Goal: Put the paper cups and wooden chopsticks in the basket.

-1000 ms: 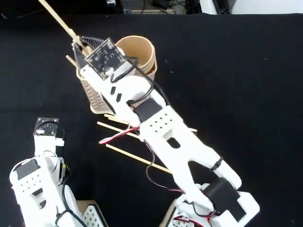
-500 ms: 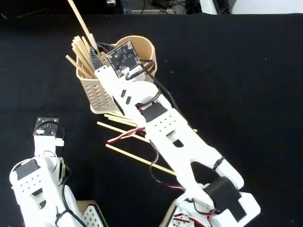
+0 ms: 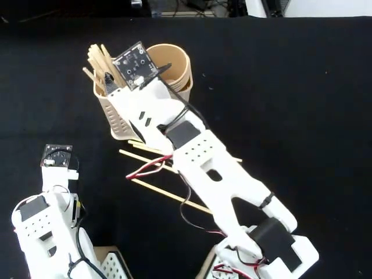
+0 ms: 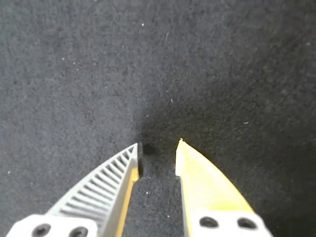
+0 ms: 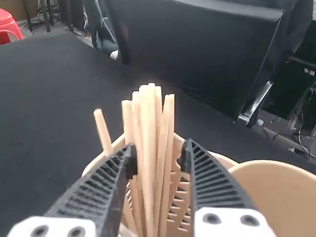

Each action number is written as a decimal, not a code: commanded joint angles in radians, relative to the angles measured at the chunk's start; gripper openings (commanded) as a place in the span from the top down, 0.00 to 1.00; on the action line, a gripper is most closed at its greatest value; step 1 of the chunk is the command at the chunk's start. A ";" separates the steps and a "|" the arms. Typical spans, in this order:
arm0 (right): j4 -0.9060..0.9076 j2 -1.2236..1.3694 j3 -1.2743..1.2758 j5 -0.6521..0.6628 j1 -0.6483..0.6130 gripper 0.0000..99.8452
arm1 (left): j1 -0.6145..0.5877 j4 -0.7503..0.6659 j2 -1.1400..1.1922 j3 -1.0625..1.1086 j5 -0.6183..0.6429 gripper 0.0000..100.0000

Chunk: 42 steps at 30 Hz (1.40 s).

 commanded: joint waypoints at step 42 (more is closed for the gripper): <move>0.769 0.071 0.414 0.259 -0.114 0.71 | 0.015 -0.011 -0.003 0.002 -0.012 0.86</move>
